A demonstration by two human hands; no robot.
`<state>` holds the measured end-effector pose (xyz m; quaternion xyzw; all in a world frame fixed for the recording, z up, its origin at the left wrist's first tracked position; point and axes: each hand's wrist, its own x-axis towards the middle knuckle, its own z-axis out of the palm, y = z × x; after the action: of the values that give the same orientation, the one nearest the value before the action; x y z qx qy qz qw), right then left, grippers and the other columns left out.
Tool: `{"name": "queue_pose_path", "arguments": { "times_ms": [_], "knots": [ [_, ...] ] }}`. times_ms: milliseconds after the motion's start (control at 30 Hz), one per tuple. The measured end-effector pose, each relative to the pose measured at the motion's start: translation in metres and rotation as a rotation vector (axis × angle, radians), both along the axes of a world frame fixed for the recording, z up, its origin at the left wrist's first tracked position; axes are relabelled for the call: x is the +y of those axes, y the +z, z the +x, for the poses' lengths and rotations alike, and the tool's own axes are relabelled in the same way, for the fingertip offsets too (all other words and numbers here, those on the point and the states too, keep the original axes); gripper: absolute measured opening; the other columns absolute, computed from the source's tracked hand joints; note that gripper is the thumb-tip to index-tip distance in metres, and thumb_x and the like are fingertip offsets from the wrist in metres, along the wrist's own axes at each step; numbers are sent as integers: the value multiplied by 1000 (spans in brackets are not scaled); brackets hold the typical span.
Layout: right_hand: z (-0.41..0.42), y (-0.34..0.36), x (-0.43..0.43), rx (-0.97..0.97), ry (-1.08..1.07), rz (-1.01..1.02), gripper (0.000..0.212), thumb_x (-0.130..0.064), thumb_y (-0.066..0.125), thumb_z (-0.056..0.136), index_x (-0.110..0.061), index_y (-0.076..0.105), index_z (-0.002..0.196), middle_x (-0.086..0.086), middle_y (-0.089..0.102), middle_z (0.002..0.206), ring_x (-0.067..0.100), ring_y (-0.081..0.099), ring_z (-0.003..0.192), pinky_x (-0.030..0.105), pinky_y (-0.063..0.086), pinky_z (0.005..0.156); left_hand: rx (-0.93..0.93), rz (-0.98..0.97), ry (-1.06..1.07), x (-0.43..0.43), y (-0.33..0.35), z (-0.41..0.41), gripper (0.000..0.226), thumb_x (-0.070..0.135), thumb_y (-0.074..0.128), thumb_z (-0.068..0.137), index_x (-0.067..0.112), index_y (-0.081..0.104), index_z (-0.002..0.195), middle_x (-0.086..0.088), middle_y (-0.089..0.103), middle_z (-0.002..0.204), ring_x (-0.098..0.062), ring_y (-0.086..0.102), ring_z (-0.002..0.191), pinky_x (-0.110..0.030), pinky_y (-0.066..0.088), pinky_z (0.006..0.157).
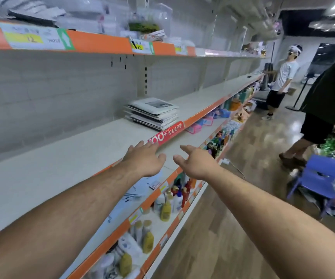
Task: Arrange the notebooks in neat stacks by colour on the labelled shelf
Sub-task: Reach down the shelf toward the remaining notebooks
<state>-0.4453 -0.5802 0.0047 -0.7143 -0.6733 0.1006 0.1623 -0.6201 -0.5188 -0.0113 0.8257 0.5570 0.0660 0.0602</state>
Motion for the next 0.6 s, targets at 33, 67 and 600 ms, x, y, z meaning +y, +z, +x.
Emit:
{"name": "queue_pose_path", "arguments": {
  "times_ms": [33,67,600],
  "knots": [
    [7,0,8,5,5,0,66,-55,44,99,-20,32,154,0,36,158,22,38,142,38,36,113,4,4,7,7,1,7,64,51,23,98,24,23,156,2,28,161,-24,21,148,-49,20,119],
    [14,0,17,8,11,-2,66,-55,44,100,-20,32,154,0,36,158,22,37,142,38,36,113,2,9,15,15,1,13,63,51,23,98,25,25,155,2,30,160,-24,23,147,-49,21,118],
    [67,30,226,13,180,103,61,-52,48,99,-18,43,149,0,45,153,19,43,139,26,34,107,-60,116,175,209,37,63,66,51,25,98,19,26,156,0,26,163,-25,19,150,-47,22,119]
  ]
}}
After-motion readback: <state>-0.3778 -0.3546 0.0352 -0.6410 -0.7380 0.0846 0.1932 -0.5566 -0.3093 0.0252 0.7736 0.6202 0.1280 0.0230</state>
